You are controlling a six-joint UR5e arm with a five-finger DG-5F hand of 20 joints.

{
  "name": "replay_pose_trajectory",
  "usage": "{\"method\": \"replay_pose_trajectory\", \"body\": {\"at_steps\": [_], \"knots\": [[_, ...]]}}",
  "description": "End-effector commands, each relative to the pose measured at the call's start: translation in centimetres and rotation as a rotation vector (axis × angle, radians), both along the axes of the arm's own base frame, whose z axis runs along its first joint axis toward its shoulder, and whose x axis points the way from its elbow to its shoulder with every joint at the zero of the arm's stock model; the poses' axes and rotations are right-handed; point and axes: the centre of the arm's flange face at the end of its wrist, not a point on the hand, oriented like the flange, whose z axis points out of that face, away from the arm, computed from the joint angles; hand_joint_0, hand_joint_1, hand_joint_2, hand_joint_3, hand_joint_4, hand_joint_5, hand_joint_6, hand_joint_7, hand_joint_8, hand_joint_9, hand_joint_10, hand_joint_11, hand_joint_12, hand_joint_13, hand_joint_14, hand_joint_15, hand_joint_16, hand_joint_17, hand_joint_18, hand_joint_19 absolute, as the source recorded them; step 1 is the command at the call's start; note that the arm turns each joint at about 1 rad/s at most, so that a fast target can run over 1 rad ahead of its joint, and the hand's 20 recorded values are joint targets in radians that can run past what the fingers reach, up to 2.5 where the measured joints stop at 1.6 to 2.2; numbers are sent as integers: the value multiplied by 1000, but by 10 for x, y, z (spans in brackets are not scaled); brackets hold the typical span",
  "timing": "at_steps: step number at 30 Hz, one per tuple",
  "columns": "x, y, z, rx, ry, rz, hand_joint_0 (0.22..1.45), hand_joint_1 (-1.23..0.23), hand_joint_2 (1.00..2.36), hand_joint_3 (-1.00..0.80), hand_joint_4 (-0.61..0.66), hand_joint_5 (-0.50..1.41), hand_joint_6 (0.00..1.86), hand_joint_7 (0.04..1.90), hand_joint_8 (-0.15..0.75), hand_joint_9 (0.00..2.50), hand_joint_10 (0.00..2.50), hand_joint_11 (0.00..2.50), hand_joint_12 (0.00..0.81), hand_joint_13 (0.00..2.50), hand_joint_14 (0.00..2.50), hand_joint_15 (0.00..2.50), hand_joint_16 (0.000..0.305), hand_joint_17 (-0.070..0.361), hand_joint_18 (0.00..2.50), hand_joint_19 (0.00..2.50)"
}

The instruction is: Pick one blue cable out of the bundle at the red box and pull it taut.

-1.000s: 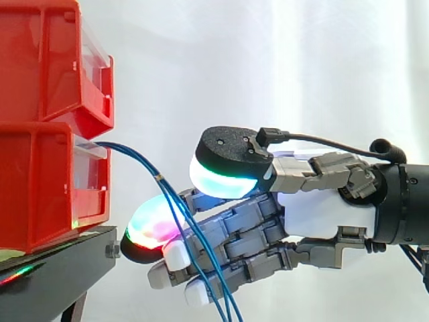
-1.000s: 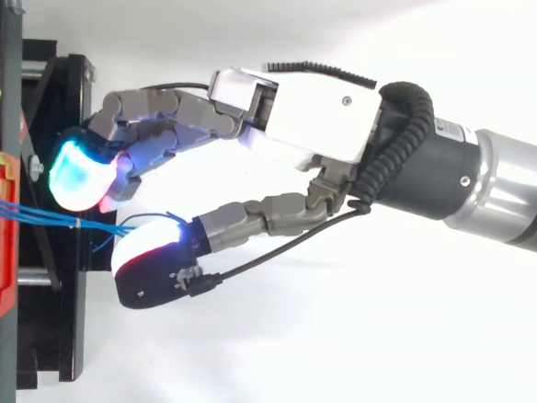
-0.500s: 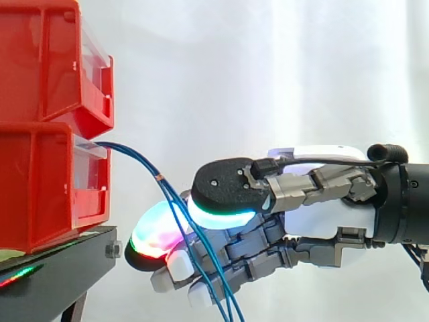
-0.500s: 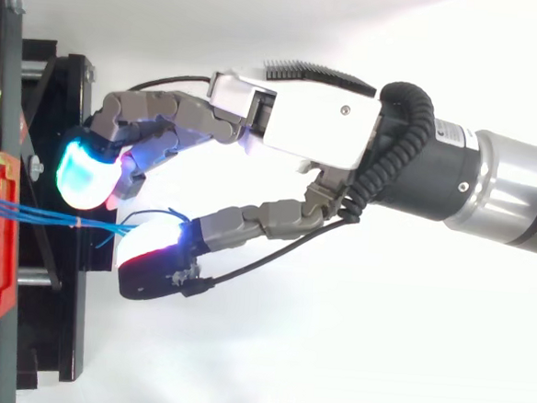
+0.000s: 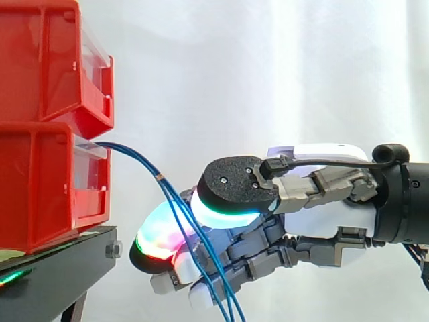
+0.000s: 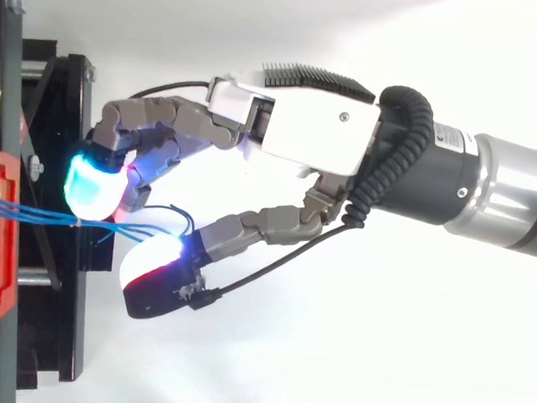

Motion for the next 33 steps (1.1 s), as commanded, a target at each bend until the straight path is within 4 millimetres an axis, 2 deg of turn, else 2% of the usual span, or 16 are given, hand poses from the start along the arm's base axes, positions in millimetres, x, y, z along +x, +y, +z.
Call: {"method": "replay_pose_trajectory", "body": {"at_steps": [1, 7, 13, 22, 29, 30, 32, 33], "knots": [[1, 0, 1, -8, -3, 0, 616, -866, 1014, -326, 288, -135, 859, 1330, 383, 708, 13, 587, 434, 540, 5, 173, 58, 130, 618, 287], [5, 1, 10, -5, -23, 0, 608, -885, 1026, -98, 228, -123, 879, 1410, 388, 757, 12, 608, 433, 597, 5, 191, 58, 130, 668, 292], [10, 2, 20, -2, -44, 0, 612, -882, 1025, -114, 241, -123, 885, 1386, 390, 767, 12, 616, 434, 605, 6, 205, 58, 130, 679, 290], [9, 1, 20, -20, -38, -7, 614, -871, 1023, -181, 278, -122, 880, 1383, 389, 776, 11, 614, 434, 609, 5, 200, 58, 130, 683, 305], [10, 1, 20, -20, -41, -7, 606, -885, 1028, -76, 246, -114, 879, 1445, 398, 820, 15, 675, 440, 642, 6, 216, 58, 131, 714, 303], [10, 1, 20, -20, -41, -7, 608, -885, 1028, -77, 243, -115, 879, 1445, 397, 820, 15, 679, 440, 647, 6, 221, 58, 131, 722, 318], [10, 1, 20, -21, -40, -7, 561, -842, 1015, -294, 256, -132, 867, 1325, 393, 802, 15, 660, 442, 624, 6, 223, 60, 135, 704, 335], [10, 1, 20, -22, -39, -7, 554, -837, 1013, -316, 259, -132, 862, 1317, 395, 803, 14, 667, 446, 620, 6, 221, 60, 136, 696, 335]]}}
